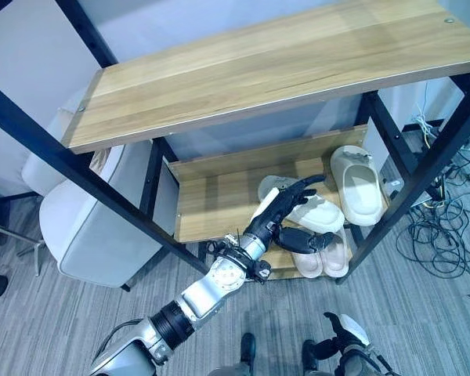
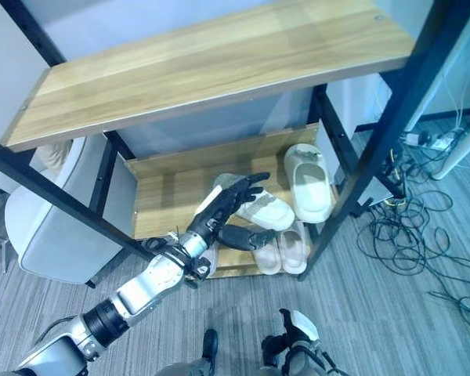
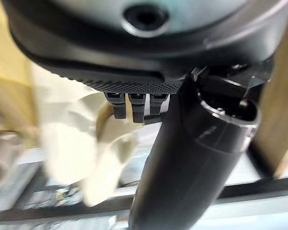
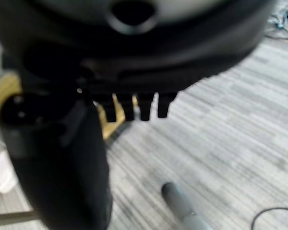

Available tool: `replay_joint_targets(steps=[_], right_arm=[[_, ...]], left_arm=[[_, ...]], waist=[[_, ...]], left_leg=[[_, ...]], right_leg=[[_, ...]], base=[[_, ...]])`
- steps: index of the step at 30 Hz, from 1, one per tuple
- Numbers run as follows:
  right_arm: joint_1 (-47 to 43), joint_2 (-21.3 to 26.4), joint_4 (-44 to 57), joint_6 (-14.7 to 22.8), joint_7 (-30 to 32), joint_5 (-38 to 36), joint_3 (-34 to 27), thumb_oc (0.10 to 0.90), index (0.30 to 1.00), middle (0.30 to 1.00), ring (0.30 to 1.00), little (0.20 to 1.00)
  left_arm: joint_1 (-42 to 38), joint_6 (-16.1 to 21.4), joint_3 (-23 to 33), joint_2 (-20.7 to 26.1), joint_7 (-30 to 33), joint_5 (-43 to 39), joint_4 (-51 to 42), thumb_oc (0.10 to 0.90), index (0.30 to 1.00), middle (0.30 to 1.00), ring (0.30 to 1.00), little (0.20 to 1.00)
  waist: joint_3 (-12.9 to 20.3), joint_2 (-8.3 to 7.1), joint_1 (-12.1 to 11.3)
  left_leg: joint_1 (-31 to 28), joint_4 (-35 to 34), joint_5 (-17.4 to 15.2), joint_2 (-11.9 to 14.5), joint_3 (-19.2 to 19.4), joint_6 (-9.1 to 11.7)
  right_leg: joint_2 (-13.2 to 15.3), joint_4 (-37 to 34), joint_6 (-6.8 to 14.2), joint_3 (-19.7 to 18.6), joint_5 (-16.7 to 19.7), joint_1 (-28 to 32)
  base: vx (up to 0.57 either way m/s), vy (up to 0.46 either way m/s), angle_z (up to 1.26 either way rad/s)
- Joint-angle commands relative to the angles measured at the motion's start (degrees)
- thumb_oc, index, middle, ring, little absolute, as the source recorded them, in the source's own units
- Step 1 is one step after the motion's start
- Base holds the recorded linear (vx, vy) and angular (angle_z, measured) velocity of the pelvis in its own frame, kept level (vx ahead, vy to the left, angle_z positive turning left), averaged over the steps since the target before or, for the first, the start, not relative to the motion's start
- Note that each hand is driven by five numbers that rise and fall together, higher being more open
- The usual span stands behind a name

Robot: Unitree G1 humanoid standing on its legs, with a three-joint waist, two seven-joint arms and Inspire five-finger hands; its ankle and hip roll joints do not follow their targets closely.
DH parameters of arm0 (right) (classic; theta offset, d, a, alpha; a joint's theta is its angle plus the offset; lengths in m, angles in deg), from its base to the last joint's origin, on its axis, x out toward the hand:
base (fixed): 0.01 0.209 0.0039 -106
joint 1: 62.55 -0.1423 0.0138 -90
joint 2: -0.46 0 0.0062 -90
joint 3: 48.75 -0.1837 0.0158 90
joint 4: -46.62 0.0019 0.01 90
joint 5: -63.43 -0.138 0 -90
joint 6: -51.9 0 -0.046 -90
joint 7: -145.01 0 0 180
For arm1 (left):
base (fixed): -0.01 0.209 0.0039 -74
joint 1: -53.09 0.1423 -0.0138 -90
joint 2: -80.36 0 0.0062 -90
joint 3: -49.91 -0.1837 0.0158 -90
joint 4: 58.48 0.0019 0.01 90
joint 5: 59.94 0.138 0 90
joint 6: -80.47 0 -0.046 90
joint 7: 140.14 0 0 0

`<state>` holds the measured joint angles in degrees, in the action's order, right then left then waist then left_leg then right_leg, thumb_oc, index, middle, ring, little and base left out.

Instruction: Arrange the slippers neatly on the shoe rack.

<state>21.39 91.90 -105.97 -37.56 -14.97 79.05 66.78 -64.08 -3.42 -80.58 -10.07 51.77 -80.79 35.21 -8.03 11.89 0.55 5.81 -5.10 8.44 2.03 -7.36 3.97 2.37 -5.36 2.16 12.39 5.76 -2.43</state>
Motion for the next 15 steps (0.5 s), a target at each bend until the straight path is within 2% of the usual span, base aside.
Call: replay_joint_targets(steps=[1, 9, 15], right_arm=[[1.2, -2.0, -0.4, 0.9, 0.2, 1.0, -0.1, 0.800, 0.900, 0.900, 0.900, 0.900], [0.8, -2.6, -0.1, 0.8, 0.3, 0.8, -0.4, 0.800, 0.900, 0.900, 0.900, 0.900], [0.6, -2.5, -0.3, 0.3, 0.5, 0.9, -0.8, 0.800, 0.900, 0.900, 0.900, 0.900]], left_arm=[[-2.6, 7.8, 7.8, -1.5, 2.2, -0.7, -3.2, 0.800, 0.900, 0.900, 0.900, 0.900], [2.9, 6.8, 11.2, -0.6, 3.2, 0.9, -2.3, 0.800, 0.900, 0.900, 0.900, 0.900], [6.6, 5.6, 11.9, -1.7, 3.2, 2.2, 1.7, 0.800, 0.900, 0.900, 0.900, 0.900]], waist=[[3.5, -1.92, -2.6], [3.2, -2.19, -3.3], [2.6, -2.36, -3.3]], left_leg=[[-1.0, 0.1, -5.0, -1.8, 1.4, 1.1], [-0.8, 0.1, -4.7, -1.8, 1.1, 1.1], [-0.3, 0.1, -4.7, -1.8, 1.2, 1.0]], right_leg=[[2.8, 0.4, 2.4, 2.7, -8.1, 0.6], [2.8, 0.4, 2.3, 3.0, -8.1, 0.6], [2.8, 0.4, 2.2, 3.2, -7.9, 0.0]], base=[[0.00, 0.002, 0.03], [0.00, 0.004, 0.09], [0.00, 0.004, 0.02]])
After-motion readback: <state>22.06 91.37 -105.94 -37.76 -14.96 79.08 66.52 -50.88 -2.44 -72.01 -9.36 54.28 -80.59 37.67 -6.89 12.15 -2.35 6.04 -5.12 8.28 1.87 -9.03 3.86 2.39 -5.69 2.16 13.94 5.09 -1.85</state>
